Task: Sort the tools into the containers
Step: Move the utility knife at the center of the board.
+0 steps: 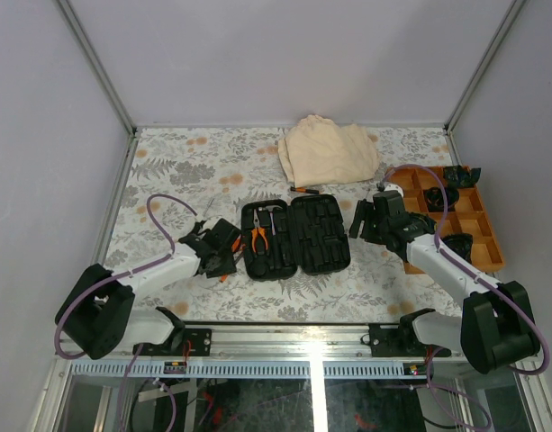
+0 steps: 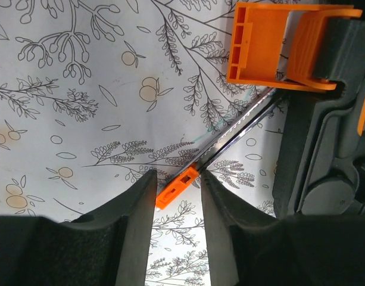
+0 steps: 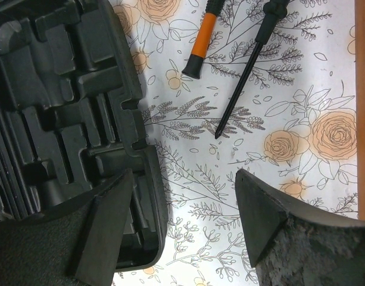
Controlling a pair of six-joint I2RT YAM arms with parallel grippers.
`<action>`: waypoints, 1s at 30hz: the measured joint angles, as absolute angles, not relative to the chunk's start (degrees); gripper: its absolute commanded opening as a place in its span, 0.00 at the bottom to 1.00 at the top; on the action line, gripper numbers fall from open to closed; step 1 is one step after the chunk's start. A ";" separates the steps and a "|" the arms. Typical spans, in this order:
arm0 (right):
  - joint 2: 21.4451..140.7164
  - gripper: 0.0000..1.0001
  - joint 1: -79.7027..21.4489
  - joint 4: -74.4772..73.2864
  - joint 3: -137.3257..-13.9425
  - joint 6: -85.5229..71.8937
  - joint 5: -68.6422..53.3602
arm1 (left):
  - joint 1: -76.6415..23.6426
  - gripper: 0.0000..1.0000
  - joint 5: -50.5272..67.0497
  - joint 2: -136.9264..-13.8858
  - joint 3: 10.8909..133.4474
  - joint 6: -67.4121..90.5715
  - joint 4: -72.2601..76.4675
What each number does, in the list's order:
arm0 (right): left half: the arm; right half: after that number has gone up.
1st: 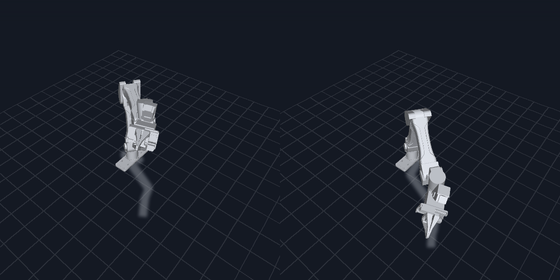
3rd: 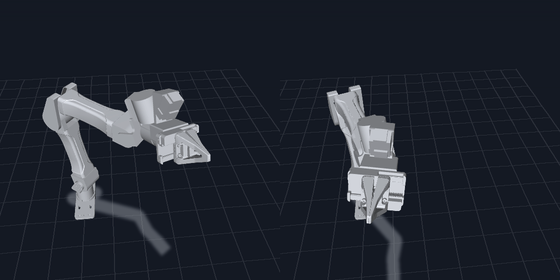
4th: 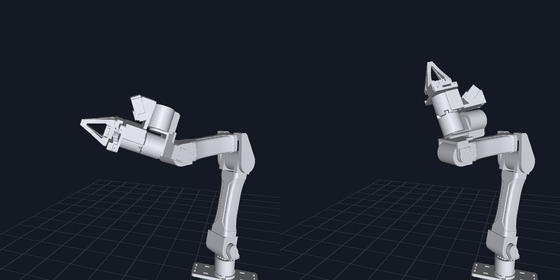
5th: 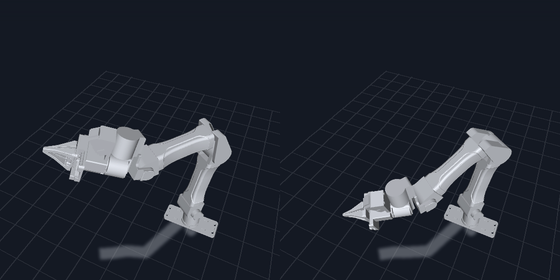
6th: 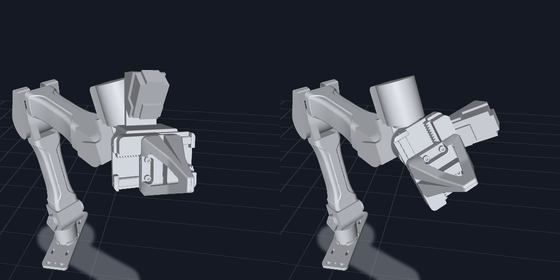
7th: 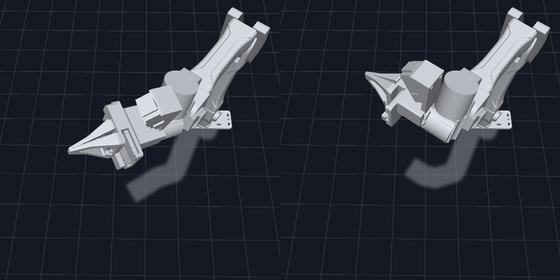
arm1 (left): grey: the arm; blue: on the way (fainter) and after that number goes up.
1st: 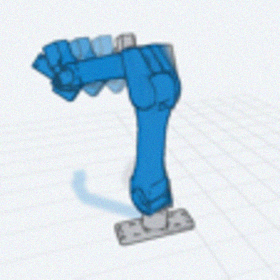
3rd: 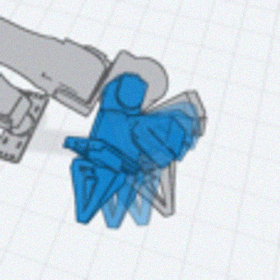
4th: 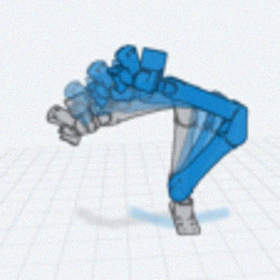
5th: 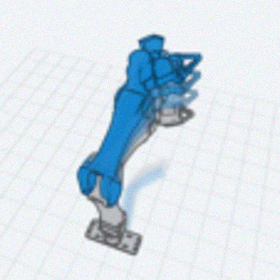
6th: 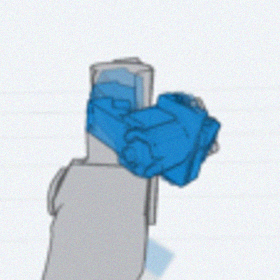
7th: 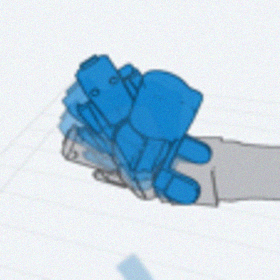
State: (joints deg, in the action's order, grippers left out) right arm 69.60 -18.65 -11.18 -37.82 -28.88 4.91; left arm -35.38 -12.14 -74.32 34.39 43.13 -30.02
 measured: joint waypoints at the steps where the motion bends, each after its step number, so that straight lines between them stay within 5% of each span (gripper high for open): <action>1: 69.60 0.76 -18.63 -11.11 -37.82 -28.86 4.86 | -35.38 0.30 -12.27 -74.37 34.41 43.24 -30.02; 20: 67.26 0.76 -18.35 -11.18 -37.80 -28.45 4.84 | -31.81 0.20 -13.65 -75.02 34.63 47.53 -29.52; 30: 65.56 0.76 -18.35 -11.77 -37.71 -28.23 4.84 | -23.79 0.29 -13.43 -76.03 35.64 46.06 -29.45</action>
